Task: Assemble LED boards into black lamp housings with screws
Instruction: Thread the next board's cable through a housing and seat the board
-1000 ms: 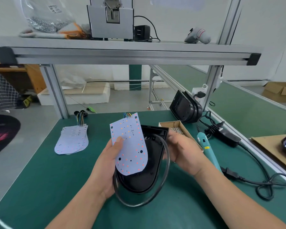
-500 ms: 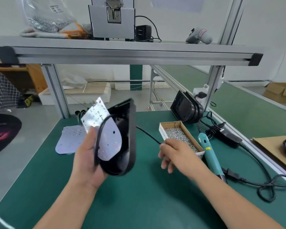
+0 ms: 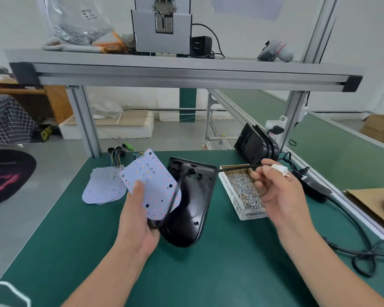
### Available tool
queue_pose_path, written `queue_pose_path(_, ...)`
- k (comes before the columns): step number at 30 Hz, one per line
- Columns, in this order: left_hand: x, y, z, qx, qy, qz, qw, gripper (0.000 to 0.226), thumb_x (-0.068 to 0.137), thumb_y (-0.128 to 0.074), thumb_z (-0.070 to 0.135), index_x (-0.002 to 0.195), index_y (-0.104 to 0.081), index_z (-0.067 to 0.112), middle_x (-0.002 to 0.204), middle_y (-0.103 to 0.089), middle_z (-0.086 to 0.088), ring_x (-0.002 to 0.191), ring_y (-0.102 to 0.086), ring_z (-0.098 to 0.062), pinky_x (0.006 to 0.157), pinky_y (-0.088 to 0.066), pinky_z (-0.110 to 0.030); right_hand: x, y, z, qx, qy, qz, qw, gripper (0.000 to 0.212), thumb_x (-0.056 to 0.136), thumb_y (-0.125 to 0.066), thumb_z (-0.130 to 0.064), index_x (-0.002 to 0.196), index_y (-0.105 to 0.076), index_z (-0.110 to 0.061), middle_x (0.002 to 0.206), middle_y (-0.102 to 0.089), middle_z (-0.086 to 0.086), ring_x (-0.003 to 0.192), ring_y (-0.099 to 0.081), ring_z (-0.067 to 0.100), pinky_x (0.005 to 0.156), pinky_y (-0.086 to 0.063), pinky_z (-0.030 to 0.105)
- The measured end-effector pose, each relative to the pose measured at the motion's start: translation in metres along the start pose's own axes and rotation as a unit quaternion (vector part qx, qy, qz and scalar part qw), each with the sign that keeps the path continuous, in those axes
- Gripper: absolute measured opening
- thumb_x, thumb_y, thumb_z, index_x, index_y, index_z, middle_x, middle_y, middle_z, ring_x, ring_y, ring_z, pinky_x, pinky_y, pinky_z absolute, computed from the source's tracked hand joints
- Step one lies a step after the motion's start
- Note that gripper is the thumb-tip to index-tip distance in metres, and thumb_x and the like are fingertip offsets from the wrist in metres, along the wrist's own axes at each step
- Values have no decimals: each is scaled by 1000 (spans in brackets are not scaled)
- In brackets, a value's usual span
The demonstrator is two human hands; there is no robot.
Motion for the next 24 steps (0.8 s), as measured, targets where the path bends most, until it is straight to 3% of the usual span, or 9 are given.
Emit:
queue_pose_path(5, 0, -1, -1, -4, 4, -8, 1000, 42, 105, -55, 50, 141, -65, 29, 133, -74, 3, 122, -72, -22, 99, -55, -48, -3, 2, 6, -72, 31, 6, 997, 7, 103, -66, -16, 104, -73, -15, 89, -69, 6, 81, -68, 21, 72, -61, 27)
queue_pose_path(8, -1, -7, -6, -7, 14, -45, 999, 44, 108, -50, 48, 141, -65, 23, 137, -72, -2, 125, -70, -24, 104, -51, -48, -14, -9, 14, -226, 65, -18, 972, 13, 104, -65, -32, 102, -72, -21, 97, -73, -4, 88, -68, 16, 84, -60, 32)
queue_pose_path(11, -2, -11, -10, -17, 14, -81, 996, 46, 111, -44, 46, 139, -69, 19, 141, -70, -7, 128, -68, -25, 109, -46, -47, -27, -28, 28, -312, 56, -67, 946, 20, 107, -58, -44, 115, -71, -33, 109, -75, -13, 90, -76, 14, 72, -59, 24)
queue_pose_path(13, -2, -13, -12, -10, 25, -97, 995, 48, 111, -41, 47, 132, -75, 19, 142, -68, -9, 130, -67, -26, 109, -45, -46, -33, -40, 38, -327, 45, -107, 938, 22, 110, -53, -40, 119, -68, -28, 117, -75, -12, 93, -77, 17, 68, -59, 27)
queue_pose_path(16, -3, -14, -13, 18, 42, -120, 992, 49, 110, -42, 50, 131, -75, 22, 144, -68, -7, 130, -67, -24, 101, -57, -42, -36, -50, 47, -376, 42, -138, 915, 18, 113, -49, -31, 110, -63, -20, 106, -77, -1, 88, -75, 19, 65, -57, 30)
queue_pose_path(20, -2, -11, -9, 31, 38, -122, 991, 46, 107, -46, 51, 133, -74, 26, 145, -67, -4, 129, -67, -22, 99, -56, -40, -32, -48, 51, -265, -41, -115, 956, 23, 108, -45, -12, 122, -62, -20, 89, -76, 8, 72, -67, 21, 59, -54, 29)
queue_pose_path(22, -3, -15, -9, 33, 31, -124, 991, 46, 107, -47, 52, 133, -75, 26, 145, -67, -5, 130, -67, -22, 93, -61, -35, -32, -48, 51, -244, -53, -126, 960, 23, 105, -56, -27, 126, -64, -23, 86, -74, 6, 70, -66, 22, 57, -54, 31)
queue_pose_path(24, -4, -18, -12, 39, 30, -125, 991, 50, 107, -44, 54, 131, -75, 24, 144, -67, -9, 131, -66, -25, 92, -62, -34, -34, -47, 54, -301, -48, -146, 941, 41, 91, -68, -54, 124, -65, -30, 81, -70, 3, 66, -63, 22, 54, -51, 33)
Point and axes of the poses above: each hand's wrist, its own x-axis towards the middle knuckle, its own y-axis out of the back of the hand, z = x × y, the point moved 7 cm from there along x, towards the middle knuckle
